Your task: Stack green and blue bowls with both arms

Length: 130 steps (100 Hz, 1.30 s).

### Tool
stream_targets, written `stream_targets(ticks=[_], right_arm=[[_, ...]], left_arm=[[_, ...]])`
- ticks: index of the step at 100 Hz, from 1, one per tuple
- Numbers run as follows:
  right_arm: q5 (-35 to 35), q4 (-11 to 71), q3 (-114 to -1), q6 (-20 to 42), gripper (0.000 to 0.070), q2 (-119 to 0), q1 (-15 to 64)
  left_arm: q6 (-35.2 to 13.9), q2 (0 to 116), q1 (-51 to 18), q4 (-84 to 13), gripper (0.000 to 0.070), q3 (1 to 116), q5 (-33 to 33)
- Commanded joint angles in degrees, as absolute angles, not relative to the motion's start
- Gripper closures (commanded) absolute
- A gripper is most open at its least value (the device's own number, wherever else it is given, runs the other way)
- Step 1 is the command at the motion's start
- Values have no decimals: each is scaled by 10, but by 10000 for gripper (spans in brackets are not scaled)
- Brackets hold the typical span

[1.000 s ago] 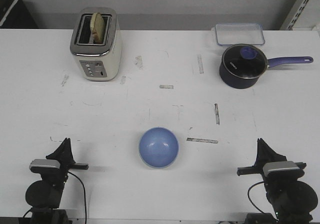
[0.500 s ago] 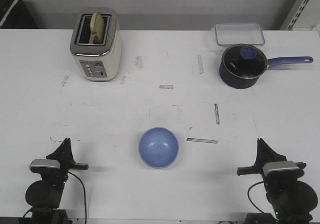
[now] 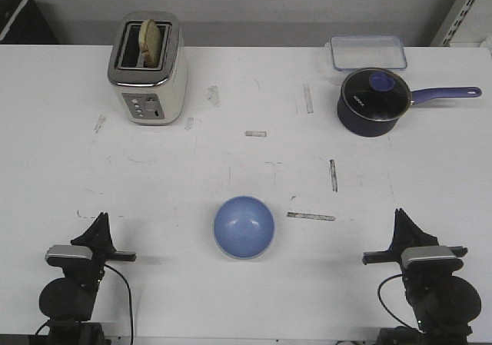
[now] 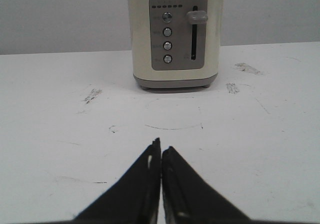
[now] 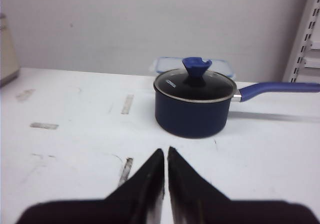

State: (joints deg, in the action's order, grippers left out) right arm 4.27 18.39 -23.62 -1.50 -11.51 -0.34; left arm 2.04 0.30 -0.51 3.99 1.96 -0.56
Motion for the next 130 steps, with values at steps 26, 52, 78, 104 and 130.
stream_targets(ticks=[26,52,78,104,130], right_arm=[[45,98,-84,-9,699,-24,-24],[45,57,-7,-9,699,-1,-25],[45,60,-7,-9,699,-1,-25],[45,60,-7,-9,699,-1,-25],[45,60,-7,-9,699,-1,-25]], left_arm=[[19,2,-6,48,699,7,-7],[19,2,-6,47,699,7,-7],[19,2,-6,46,699,7,-7],[19,2,-6,46,699,7,-7],[19,2,-6,46,699,7,-7]])
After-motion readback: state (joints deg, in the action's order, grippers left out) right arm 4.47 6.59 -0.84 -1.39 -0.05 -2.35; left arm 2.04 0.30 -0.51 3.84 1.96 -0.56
